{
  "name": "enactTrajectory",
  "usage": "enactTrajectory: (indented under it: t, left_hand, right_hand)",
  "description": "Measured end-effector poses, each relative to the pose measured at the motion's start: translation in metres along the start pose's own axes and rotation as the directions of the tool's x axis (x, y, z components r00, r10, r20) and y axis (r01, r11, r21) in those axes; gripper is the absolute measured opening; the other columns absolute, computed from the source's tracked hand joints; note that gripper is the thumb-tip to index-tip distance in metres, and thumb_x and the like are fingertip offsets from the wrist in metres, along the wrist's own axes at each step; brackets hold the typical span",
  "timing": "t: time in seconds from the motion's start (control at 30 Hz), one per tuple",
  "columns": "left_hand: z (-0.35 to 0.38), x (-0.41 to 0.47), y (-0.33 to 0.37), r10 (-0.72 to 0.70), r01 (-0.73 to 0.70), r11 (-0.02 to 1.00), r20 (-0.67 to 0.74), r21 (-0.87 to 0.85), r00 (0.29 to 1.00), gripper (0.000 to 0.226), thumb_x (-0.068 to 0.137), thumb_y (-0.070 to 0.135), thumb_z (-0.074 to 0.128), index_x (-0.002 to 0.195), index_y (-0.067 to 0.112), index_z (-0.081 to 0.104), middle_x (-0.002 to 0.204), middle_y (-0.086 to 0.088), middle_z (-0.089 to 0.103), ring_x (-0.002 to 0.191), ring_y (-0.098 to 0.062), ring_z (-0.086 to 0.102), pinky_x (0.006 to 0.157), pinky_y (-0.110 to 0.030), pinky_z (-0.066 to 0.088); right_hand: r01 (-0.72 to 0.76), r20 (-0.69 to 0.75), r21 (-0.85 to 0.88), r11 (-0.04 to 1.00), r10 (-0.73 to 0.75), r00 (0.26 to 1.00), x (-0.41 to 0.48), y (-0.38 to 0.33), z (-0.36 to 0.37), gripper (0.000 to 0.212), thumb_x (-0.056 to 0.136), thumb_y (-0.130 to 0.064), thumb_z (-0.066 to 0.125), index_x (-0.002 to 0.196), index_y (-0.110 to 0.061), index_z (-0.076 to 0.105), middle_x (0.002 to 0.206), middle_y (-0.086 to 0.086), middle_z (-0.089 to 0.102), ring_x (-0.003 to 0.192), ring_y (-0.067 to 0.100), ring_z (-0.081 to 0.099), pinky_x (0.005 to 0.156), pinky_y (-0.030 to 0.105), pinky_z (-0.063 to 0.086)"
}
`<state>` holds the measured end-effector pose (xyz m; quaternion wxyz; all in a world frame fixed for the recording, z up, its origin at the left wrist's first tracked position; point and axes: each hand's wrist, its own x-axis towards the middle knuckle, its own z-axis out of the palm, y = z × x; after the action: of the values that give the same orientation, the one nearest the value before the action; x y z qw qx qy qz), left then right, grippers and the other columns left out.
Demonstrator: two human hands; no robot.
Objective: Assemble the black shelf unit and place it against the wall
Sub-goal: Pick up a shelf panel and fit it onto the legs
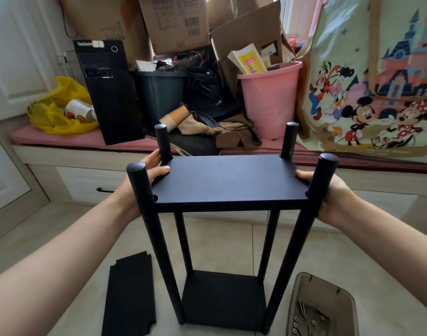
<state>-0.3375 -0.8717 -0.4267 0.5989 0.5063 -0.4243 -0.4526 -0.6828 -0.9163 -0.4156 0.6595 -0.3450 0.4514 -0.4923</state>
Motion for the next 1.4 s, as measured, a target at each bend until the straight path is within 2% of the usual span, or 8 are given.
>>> enactTrajectory:
  t: [0.13, 0.27, 0.4, 0.5, 0.67, 0.97, 1.27, 1.4]
  left_hand:
    - [0.002, -0.005, -0.011, -0.111, 0.110, 0.994, -0.032, -0.012, 0.993, 0.045, 0.095, 0.007, 0.062, 0.134, 0.025, 0.051, 0.117, 0.004, 0.067, 0.096, -0.012, 0.072, 0.072, -0.026, 0.057]
    - [-0.009, -0.008, -0.023, -0.230, 0.227, 0.972, -0.040, -0.058, 0.972, 0.055, 0.082, 0.020, 0.076, 0.134, 0.012, 0.058, 0.125, -0.012, 0.069, 0.109, -0.027, 0.069, 0.077, -0.035, 0.056]
    - [-0.013, -0.013, -0.033, -0.278, 0.276, 0.960, -0.041, -0.044, 0.960, 0.044, 0.086, 0.024, 0.071, 0.125, 0.006, 0.064, 0.122, -0.015, 0.069, 0.094, -0.026, 0.070, 0.074, -0.036, 0.054]
    - [-0.015, -0.015, -0.039, -0.277, 0.276, 0.960, -0.046, -0.039, 0.960, 0.057, 0.074, 0.026, 0.077, 0.126, 0.006, 0.065, 0.124, -0.015, 0.069, 0.098, -0.027, 0.070, 0.076, -0.037, 0.055]
    - [-0.017, -0.015, -0.052, -0.315, 0.311, 0.949, -0.074, -0.057, 0.946, 0.035, 0.088, 0.019, 0.071, 0.122, 0.010, 0.067, 0.118, -0.013, 0.073, 0.092, -0.024, 0.074, 0.073, -0.035, 0.056]
    - [-0.017, -0.018, -0.067, -0.347, 0.341, 0.934, -0.053, -0.106, 0.936, 0.031, 0.091, 0.014, 0.067, 0.122, 0.010, 0.068, 0.116, -0.011, 0.074, 0.092, -0.024, 0.075, 0.065, -0.029, 0.060]
    - [-0.025, -0.021, -0.090, -0.399, 0.396, 0.917, -0.070, -0.054, 0.914, 0.033, 0.092, 0.013, 0.068, 0.124, 0.007, 0.067, 0.120, -0.015, 0.072, 0.110, -0.034, 0.069, 0.103, -0.049, 0.051]
    - [-0.029, -0.022, -0.096, -0.422, 0.422, 0.907, -0.052, -0.005, 0.905, 0.032, 0.094, 0.016, 0.067, 0.125, 0.007, 0.066, 0.123, -0.016, 0.070, 0.116, -0.037, 0.066, 0.109, -0.053, 0.042]
  right_hand:
    - [-0.035, -0.031, -0.036, 0.999, 0.034, 0.999, -0.003, 0.015, -0.004, 0.012, 0.096, -0.012, 0.055, 0.096, -0.003, 0.062, 0.069, 0.007, 0.063, 0.055, 0.018, 0.062, 0.051, 0.026, 0.053]
    - [-0.061, -0.051, -0.022, 0.998, 0.060, 0.997, -0.004, 0.024, -0.005, 0.011, 0.096, -0.009, 0.056, 0.088, -0.005, 0.062, 0.067, 0.005, 0.067, 0.051, 0.016, 0.066, 0.045, 0.023, 0.053]
    - [-0.055, -0.041, -0.056, 0.997, 0.052, 0.998, -0.006, 0.033, -0.009, 0.010, 0.097, -0.011, 0.055, 0.098, -0.005, 0.064, 0.073, 0.003, 0.069, 0.060, 0.016, 0.068, 0.052, 0.028, 0.053]
    - [-0.057, -0.047, -0.074, 0.996, 0.054, 0.997, -0.005, 0.041, -0.013, 0.012, 0.096, -0.012, 0.057, 0.105, -0.006, 0.063, 0.079, 0.004, 0.069, 0.064, 0.017, 0.068, 0.053, 0.029, 0.052]
    - [-0.064, -0.063, -0.082, 0.995, 0.059, 0.996, -0.003, 0.052, -0.015, 0.011, 0.096, -0.011, 0.057, 0.103, -0.005, 0.063, 0.075, 0.003, 0.070, 0.059, 0.017, 0.069, 0.049, 0.027, 0.053]
    - [-0.128, -0.083, -0.124, 0.984, 0.119, 0.989, 0.009, 0.066, -0.024, 0.025, 0.096, -0.012, 0.057, 0.119, -0.003, 0.059, 0.095, 0.009, 0.067, 0.080, 0.026, 0.067, 0.062, 0.036, 0.052]
    - [-0.212, -0.103, -0.184, 0.960, 0.195, 0.975, 0.016, 0.080, -0.032, 0.011, 0.095, -0.014, 0.059, 0.100, -0.005, 0.062, 0.090, 0.010, 0.065, 0.080, 0.027, 0.062, 0.070, 0.038, 0.049]
    - [-0.236, -0.123, -0.213, 0.948, 0.214, 0.969, 0.018, 0.083, -0.034, 0.009, 0.094, -0.015, 0.060, 0.093, -0.006, 0.061, 0.087, 0.010, 0.063, 0.077, 0.027, 0.060, 0.069, 0.037, 0.048]
